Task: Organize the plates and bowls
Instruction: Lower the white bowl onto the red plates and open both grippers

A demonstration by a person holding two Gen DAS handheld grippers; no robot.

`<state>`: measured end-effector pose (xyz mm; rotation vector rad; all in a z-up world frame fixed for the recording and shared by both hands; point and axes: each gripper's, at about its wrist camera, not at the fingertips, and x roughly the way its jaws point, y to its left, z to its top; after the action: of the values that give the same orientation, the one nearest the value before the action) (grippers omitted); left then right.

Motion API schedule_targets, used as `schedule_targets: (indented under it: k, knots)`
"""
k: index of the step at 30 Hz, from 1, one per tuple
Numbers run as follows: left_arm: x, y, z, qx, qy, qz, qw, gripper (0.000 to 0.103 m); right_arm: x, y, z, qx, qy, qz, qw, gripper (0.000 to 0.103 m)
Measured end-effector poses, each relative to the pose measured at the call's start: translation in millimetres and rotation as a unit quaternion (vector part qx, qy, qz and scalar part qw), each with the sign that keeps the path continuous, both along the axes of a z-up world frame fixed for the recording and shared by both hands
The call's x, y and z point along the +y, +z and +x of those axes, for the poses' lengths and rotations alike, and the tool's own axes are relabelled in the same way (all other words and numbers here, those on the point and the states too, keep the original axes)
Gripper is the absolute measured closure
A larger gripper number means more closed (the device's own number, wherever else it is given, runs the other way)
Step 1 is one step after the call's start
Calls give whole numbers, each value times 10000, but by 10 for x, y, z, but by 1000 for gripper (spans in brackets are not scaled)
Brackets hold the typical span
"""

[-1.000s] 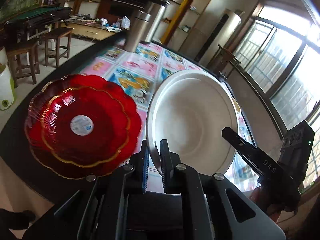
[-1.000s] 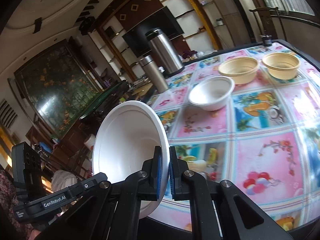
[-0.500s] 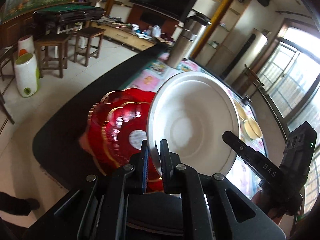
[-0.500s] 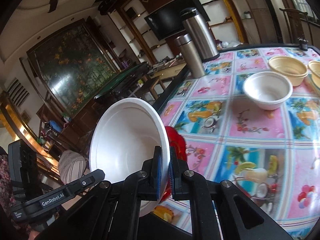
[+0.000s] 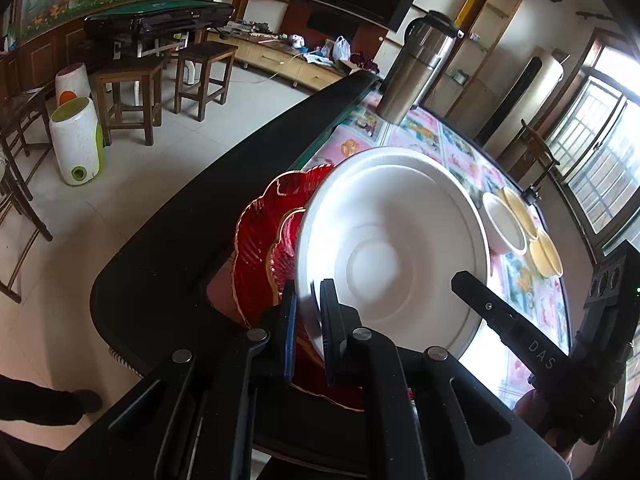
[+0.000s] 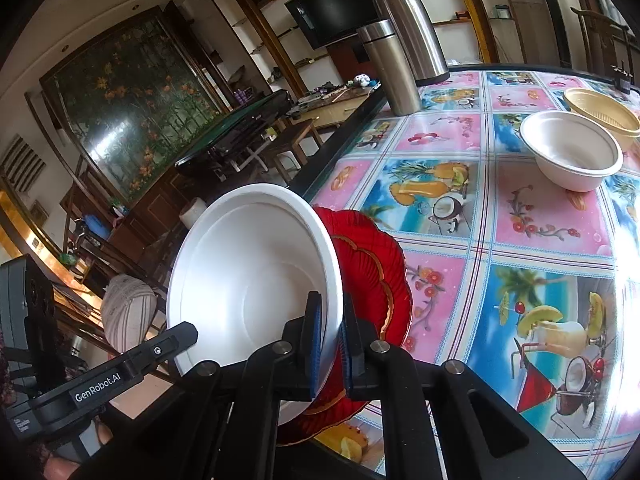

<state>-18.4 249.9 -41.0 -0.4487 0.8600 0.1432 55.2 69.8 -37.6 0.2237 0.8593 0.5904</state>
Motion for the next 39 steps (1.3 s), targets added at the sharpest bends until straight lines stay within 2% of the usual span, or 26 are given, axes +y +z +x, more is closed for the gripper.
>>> schedule_targets:
  k: [8,12,17,19,22,23,32,39]
  knots:
    - [8,-66,60,177,-45,133,9997,94,28,-111,25,176,-29,-77,9998,94]
    - [-41,-87,78,244,-14,436,9988,93,64,-134,4,97,-29,-194,9998,92]
    - [-116,-73,67,209,47,910,9956,84,97,-137,-37,-66,-23,-343,9994,90]
    - [-141,-60,60,205,82,1099,9937,76,91,-145,-34,-88,-45,-391,9992,89]
    - [-124,-30,26,137,154,1246,9920,75,65,-157,-37,-80,-85,-408,9991,83]
    - [-121,-13,15,113,188,1303,9912,75,48,-151,-39,-94,-101,-390,9991,78]
    - [-132,233,-119,-249,587,2078,9761,75,-352,119,-149,-656,-531,-130,9963,63]
    - [-305,407,-182,-481,516,2337,9697,75,-821,109,-109,-590,-995,-27,9933,62]
